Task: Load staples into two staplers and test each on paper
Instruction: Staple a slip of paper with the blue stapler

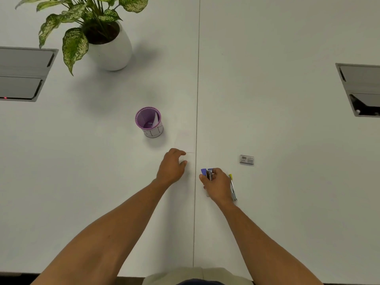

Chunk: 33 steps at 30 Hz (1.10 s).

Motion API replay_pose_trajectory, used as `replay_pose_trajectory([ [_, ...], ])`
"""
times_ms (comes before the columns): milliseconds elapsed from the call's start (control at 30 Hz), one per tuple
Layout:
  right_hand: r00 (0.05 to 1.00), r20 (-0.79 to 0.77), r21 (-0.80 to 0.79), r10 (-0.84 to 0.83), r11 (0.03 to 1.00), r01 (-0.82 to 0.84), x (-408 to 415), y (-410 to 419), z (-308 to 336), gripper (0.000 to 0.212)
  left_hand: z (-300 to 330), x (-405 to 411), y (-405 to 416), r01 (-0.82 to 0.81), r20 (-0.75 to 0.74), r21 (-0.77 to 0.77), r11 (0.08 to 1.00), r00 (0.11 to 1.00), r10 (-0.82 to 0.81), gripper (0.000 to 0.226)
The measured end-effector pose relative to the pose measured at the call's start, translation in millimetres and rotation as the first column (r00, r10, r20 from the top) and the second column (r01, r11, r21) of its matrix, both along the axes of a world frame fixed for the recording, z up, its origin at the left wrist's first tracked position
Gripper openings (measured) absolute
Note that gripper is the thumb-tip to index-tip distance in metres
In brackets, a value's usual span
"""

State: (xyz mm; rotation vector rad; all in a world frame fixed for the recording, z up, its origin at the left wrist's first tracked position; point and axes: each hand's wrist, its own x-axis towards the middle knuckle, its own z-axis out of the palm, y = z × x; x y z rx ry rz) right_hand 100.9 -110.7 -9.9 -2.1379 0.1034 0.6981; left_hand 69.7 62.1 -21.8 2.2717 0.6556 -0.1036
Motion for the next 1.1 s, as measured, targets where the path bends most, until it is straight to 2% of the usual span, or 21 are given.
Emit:
replay_pose_trajectory([
  [100, 0.985, 0.139, -0.209, 0.104, 0.975, -0.074, 5.3, 6.5, -2.3, 0.034, -6.0, 9.4, 5.9, 0.095, -0.021, 0.124, 0.988, 0.995, -0.093, 0.042],
  [167, 0.975, 0.159, -0.310, 0.155, 0.945, -0.100, 8.3, 11.5, -3.2, 0.047, -10.3, 15.2, 8.6, 0.132, -0.038, 0.183, 0.974, 0.991, -0.127, 0.048],
  [233, 0.972, 0.145, -0.372, 0.186, 0.920, -0.121, 10.2, 14.7, -4.3, 0.057, -14.1, 19.8, 11.1, 0.163, -0.057, 0.214, 0.963, 0.986, -0.154, 0.053],
  [467, 0.924, 0.154, -0.537, 0.349, 0.815, -0.219, 11.4, 17.7, -13.5, 0.049, -31.3, 30.4, 23.4, 0.253, -0.124, 0.281, 0.926, 0.966, -0.226, 0.057],
  [633, 0.925, 0.111, -0.534, 0.364, 0.807, -0.254, 17.1, 20.2, -17.8, 0.056, -38.9, 33.4, 31.3, 0.349, -0.241, 0.323, 0.880, 0.929, -0.281, 0.054],
  [767, 0.933, 0.075, -0.508, 0.353, 0.818, -0.269, 18.0, 22.5, -18.2, 0.067, -38.7, 28.5, 30.7, 0.332, -0.220, 0.389, 0.859, 0.939, -0.264, 0.047],
  [900, 0.937, 0.148, -0.463, 0.318, 0.859, -0.218, 16.1, 22.3, -14.0, 0.073, -34.8, 25.2, 27.3, 0.307, -0.168, 0.430, 0.849, 0.951, -0.259, 0.034],
  [1000, 0.925, 0.236, -0.402, 0.299, 0.897, -0.187, 17.7, 22.5, -11.0, 0.068, -34.9, 19.4, 26.5, 0.310, -0.151, 0.444, 0.841, 0.951, -0.271, 0.027],
  [1100, 0.908, 0.268, -0.338, 0.321, 0.914, -0.224, 21.2, 22.3, -10.1, 0.060, -36.9, 17.3, 25.7, 0.356, -0.148, 0.433, 0.828, 0.934, -0.324, 0.028],
])
